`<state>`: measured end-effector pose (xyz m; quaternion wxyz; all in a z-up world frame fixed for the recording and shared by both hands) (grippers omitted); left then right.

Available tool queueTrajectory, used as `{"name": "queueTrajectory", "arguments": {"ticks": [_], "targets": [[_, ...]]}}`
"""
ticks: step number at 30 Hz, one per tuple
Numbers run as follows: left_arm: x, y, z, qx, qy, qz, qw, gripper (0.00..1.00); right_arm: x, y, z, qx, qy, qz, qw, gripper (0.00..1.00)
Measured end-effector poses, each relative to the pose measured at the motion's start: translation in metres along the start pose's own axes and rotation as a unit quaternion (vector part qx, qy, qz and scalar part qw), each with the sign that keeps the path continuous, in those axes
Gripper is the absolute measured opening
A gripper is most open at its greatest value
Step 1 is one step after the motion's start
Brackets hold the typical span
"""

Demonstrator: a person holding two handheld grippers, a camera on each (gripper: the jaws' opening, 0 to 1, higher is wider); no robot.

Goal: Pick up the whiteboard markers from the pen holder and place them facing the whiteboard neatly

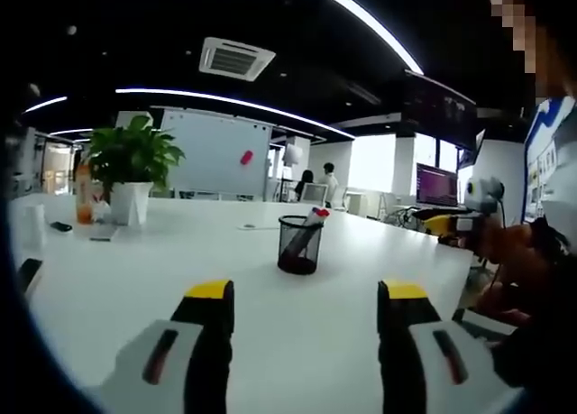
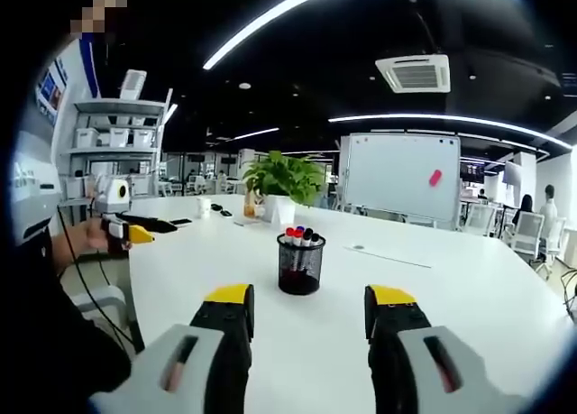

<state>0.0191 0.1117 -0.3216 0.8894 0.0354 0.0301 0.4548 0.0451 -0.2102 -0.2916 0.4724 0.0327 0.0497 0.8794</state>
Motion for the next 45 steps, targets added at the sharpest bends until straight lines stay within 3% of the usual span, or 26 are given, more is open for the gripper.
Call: {"name": "queueTrajectory", "arguments": {"ticks": [45], "targets": [[-0.002, -0.001, -0.004, 0.001, 0.009, -0.005, 0.9999, 0.64, -0.005, -0.01, 0.008, 0.001, 0.009, -0.002, 1.0, 0.51]]}}
Point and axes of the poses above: the point that each gripper's makers call its tool centre point, and the gripper's own axes: y roughly backward along the fingers, x roughly to its left, z roughly out of its top, the point moved 2 cm from there along y, roughly backward along the fingers, and after that the axes turned 6 degrees about -y, right-handed, at the moved point
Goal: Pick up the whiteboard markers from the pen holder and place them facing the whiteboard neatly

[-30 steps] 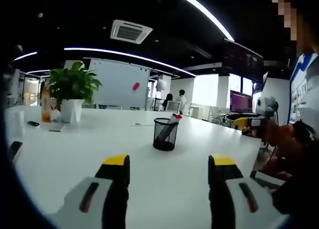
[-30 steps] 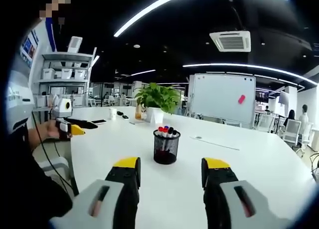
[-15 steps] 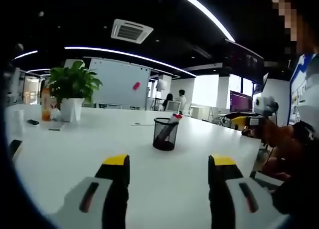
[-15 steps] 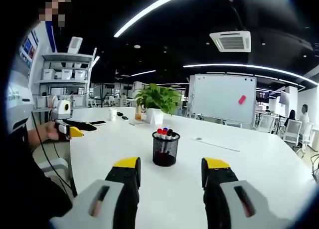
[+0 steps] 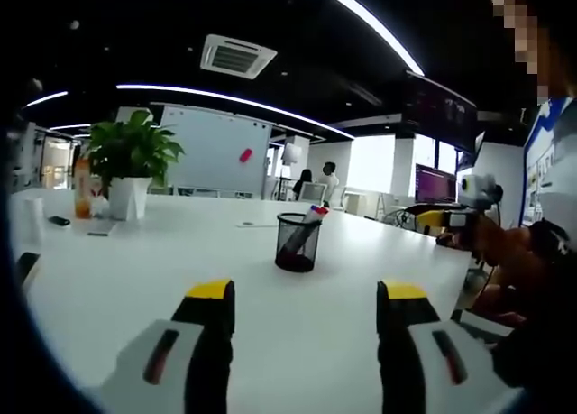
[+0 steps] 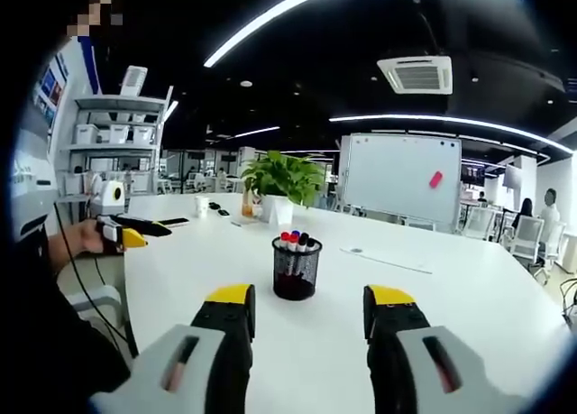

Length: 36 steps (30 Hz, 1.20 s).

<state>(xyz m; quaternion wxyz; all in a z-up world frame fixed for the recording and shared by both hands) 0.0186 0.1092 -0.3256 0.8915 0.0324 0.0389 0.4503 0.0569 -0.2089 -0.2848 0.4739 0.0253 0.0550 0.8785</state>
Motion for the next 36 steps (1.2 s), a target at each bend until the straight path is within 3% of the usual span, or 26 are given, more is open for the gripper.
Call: {"name": "queueTrajectory", "arguments": {"ticks": [36], "targets": [[0.002, 0.0, 0.002, -0.001, 0.001, 0.002, 1.0, 0.66, 0.003, -0.022, 0.01, -0.009, -0.03, 0.017, 0.9994, 0.51]]}}
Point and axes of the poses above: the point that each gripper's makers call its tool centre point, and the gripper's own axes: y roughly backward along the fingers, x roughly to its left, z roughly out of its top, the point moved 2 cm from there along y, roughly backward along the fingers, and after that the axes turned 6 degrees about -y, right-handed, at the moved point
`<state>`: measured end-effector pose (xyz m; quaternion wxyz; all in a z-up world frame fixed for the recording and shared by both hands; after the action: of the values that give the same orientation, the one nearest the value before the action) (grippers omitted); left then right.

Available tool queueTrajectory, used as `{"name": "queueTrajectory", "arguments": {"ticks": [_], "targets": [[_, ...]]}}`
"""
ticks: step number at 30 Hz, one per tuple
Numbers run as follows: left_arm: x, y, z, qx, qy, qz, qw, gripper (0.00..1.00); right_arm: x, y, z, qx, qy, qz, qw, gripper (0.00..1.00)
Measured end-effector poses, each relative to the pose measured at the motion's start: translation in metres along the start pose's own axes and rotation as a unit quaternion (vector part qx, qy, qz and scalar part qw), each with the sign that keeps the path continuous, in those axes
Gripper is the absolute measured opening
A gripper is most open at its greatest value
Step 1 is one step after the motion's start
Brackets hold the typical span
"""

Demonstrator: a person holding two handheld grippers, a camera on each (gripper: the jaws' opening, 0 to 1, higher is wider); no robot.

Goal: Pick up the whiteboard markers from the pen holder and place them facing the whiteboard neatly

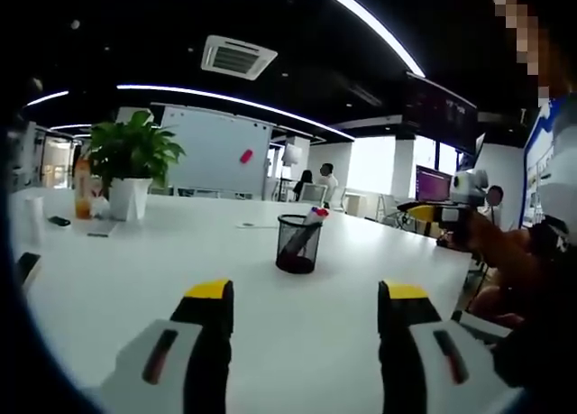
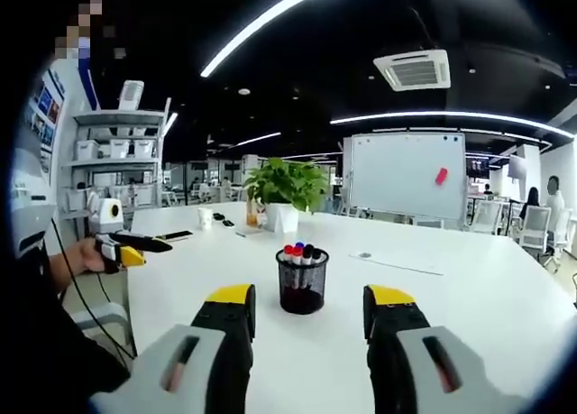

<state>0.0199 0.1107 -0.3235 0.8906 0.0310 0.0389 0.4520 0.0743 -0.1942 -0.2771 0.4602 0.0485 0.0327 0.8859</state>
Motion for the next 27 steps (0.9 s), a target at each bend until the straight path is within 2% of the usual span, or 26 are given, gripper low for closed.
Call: {"name": "queueTrajectory", "arguments": {"ticks": [17, 27], "targets": [[-0.002, 0.0, 0.0, -0.001, 0.001, -0.001, 1.0, 0.65, -0.002, 0.005, -0.008, 0.008, 0.0, -0.003, 1.0, 0.5], [-0.005, 0.002, 0.0, -0.001, -0.001, -0.001, 1.0, 0.65, -0.002, 0.01, -0.004, 0.002, 0.003, -0.005, 1.0, 0.5]]}}
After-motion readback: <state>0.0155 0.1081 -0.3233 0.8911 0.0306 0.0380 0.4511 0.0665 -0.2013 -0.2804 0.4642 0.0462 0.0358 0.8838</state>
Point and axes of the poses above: the point that each gripper's makers call its tool centre point, and the gripper's own axes: y roughly backward along the fingers, x roughly to its left, z roughly out of its top, the point moved 2 cm from there along y, roughly backward along the fingers, and after that the axes turned 6 degrees about -y, right-handed, at the moved point
